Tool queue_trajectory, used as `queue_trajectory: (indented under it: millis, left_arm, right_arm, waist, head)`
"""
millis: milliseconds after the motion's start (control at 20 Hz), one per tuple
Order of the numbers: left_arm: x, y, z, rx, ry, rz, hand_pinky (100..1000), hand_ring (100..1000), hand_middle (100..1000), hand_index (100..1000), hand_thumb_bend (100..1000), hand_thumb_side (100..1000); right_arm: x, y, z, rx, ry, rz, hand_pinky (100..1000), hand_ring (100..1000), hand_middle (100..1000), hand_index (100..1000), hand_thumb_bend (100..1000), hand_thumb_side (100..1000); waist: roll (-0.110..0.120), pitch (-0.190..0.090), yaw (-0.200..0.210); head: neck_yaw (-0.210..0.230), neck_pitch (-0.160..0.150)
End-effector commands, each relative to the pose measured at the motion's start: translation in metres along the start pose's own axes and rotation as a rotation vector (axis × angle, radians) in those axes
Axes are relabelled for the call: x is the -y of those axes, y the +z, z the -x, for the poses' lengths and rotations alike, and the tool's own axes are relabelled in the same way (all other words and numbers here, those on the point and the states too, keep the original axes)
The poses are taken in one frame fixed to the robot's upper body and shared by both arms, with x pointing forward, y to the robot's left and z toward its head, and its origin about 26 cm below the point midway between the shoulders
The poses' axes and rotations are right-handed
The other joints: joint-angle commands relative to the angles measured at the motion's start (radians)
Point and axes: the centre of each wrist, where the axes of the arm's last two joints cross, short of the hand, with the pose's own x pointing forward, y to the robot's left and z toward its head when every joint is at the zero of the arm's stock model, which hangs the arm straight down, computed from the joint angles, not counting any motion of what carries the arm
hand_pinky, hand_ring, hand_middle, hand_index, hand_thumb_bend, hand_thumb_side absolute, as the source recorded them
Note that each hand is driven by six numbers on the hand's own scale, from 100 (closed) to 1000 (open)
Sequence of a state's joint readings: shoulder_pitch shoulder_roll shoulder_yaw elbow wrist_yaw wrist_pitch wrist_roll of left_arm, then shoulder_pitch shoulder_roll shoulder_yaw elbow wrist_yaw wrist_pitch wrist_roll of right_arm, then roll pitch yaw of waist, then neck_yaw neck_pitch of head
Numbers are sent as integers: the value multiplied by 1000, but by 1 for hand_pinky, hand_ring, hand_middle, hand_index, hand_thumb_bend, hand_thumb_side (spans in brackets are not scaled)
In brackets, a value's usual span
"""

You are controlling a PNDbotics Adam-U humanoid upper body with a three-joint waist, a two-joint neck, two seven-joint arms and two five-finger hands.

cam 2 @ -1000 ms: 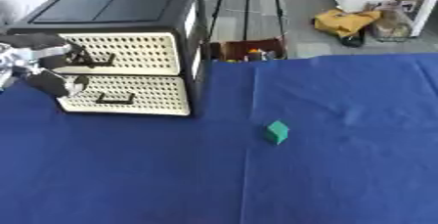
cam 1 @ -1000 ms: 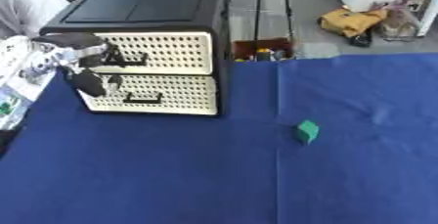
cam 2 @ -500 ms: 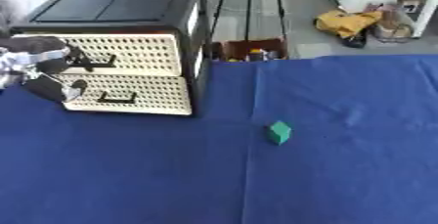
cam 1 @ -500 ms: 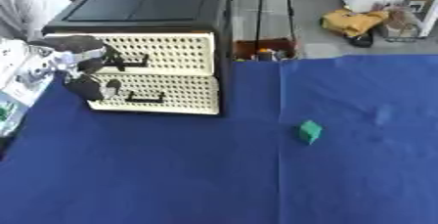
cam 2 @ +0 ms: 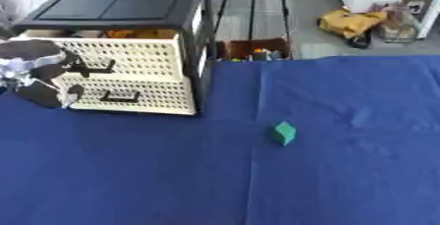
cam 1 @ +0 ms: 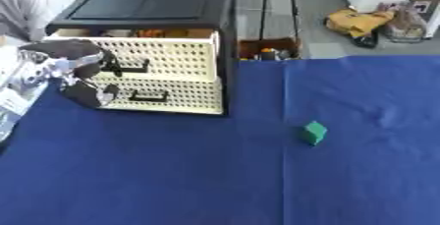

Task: Pick up objects from table and place into drawer.

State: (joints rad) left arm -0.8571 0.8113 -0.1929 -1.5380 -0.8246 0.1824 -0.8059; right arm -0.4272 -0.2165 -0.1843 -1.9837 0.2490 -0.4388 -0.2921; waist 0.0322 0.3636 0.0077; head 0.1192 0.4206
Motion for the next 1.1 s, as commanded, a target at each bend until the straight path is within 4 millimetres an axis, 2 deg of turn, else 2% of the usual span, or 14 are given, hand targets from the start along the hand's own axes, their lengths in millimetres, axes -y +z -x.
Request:
queue_trajectory:
  millis: [50, 1100]
  left_arm:
    - [-6, 12, 10, -38, -35, -7, 100, 100, 164, 743, 115, 215]
    - [-1, 40, -5, 8, -70, -34, 100, 100, 162, 735, 100, 212]
  right_arm:
    - [3, -8, -4, 30, -2, 7, 680, 647, 475, 742, 100, 856]
    - [1, -10, -4, 39, -11, 20, 679, 648, 479, 742, 100, 858]
  waist:
    - [-2, -15, 6]
    - [-12, -19, 19]
  head:
    - [-4, -10]
    - [-7, -19]
